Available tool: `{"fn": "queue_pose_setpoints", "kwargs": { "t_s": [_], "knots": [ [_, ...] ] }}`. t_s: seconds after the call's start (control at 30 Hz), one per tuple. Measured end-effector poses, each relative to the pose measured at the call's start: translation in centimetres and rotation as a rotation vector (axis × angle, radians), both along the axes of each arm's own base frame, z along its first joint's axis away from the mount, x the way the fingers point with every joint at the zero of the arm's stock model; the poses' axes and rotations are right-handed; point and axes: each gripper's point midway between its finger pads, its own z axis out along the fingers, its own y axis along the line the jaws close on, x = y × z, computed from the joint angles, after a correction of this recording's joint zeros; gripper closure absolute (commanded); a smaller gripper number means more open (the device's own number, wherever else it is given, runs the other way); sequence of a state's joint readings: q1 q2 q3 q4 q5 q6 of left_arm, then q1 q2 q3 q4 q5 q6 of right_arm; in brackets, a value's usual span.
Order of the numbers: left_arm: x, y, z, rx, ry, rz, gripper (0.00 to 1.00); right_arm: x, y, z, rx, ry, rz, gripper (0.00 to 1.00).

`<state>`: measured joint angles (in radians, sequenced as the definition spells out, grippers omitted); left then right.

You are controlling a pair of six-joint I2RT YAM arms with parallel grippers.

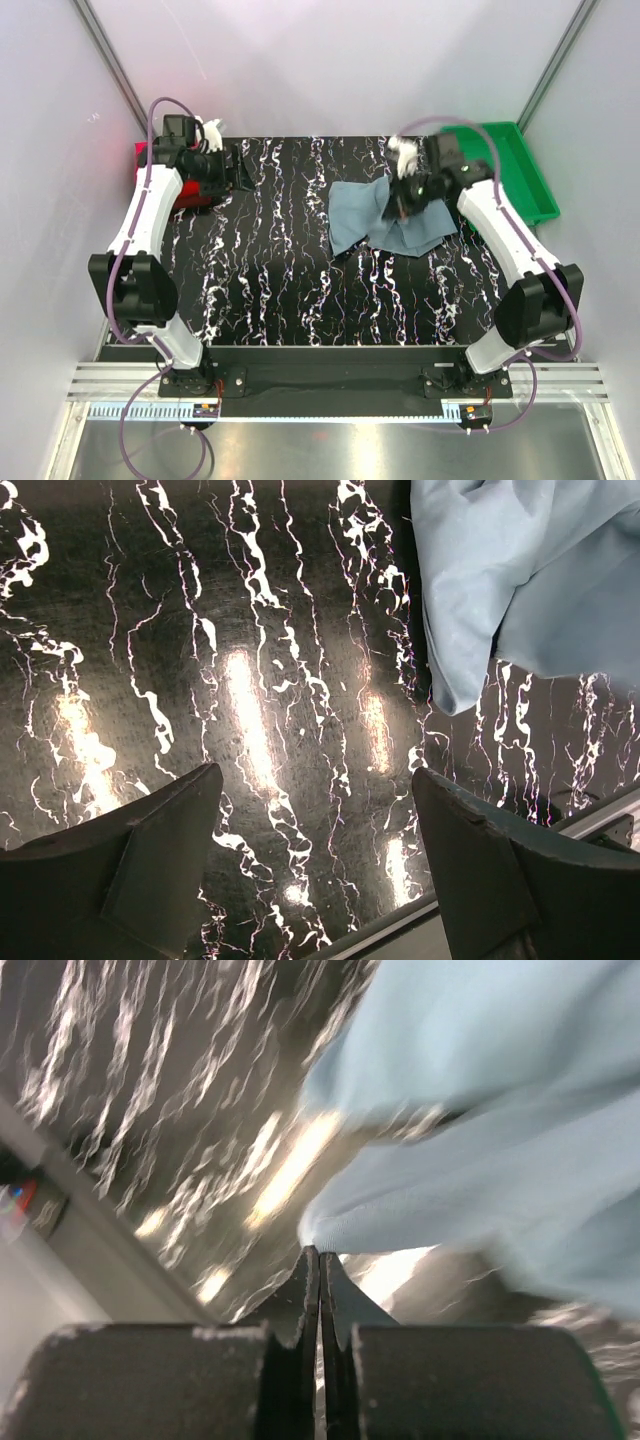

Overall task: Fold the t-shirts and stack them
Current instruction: Flatten the tshirt out

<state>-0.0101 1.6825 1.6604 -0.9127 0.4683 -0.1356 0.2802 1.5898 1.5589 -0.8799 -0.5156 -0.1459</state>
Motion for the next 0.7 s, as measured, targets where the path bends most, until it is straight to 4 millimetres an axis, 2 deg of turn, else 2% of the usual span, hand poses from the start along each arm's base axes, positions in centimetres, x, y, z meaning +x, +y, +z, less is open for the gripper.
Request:
{"fn": "queue_pose_setpoints", "kwargs": {
  "t_s": [0.03,0.07,0.13,0.17,0.23,0.33,0.4,0.47,0.53,0.6,0.67,0.7],
  "knots": [
    [0.1,0.0,-0.1,-0.001,0.001,-0.001,0.18,-2.0,0.5,-2.0,0.011,0.085,0.02,0.93],
    [0.1,-0.1,-0.1,-0.003,0.003,-0.002,0.18,-3.7,0.9,-3.7,0.02,0.168,0.033,0.79],
    [0.5,-0.1,-0.3,-0.004,0.007,-0.003,0.18,-5.9,1.4,-5.7,0.033,0.29,0.039,0.61],
    [0.7,-0.1,-0.3,-0.004,0.007,-0.003,0.18,-6.1,1.4,-6.0,0.033,0.31,0.04,0.56],
    [1.1,-0.1,-0.3,-0.004,0.004,-0.004,0.18,-5.2,1.5,-5.4,0.036,0.291,0.029,0.48],
    [1.5,-0.1,-0.1,-0.005,-0.003,-0.004,0.18,-1.8,1.2,-3.3,0.04,0.189,-0.014,0.47],
    [1.7,-0.2,0.0,-0.006,-0.007,-0.004,0.18,1.3,0.1,-1.9,0.041,0.107,-0.071,0.5],
    [1.8,-0.2,0.1,-0.007,-0.01,-0.004,0.18,4.2,-1.7,-1.7,0.01,0.043,-0.135,0.55],
    [1.8,-0.2,0.0,-0.008,-0.008,-0.003,0.18,5.6,-3.2,-2.8,-0.04,0.02,-0.167,0.59],
    [1.8,-0.2,-0.1,-0.008,-0.004,-0.003,0.17,6.1,-4.3,-4.9,-0.114,0.02,-0.168,0.59],
    [1.8,-0.2,-0.2,-0.008,-0.002,-0.003,0.17,5.6,-5.2,-7.5,-0.191,0.028,-0.137,0.59],
    [1.8,-0.2,-0.2,-0.007,-0.002,-0.003,0.17,5.0,-5.9,-9.4,-0.238,0.028,-0.11,0.59]
  ]
}}
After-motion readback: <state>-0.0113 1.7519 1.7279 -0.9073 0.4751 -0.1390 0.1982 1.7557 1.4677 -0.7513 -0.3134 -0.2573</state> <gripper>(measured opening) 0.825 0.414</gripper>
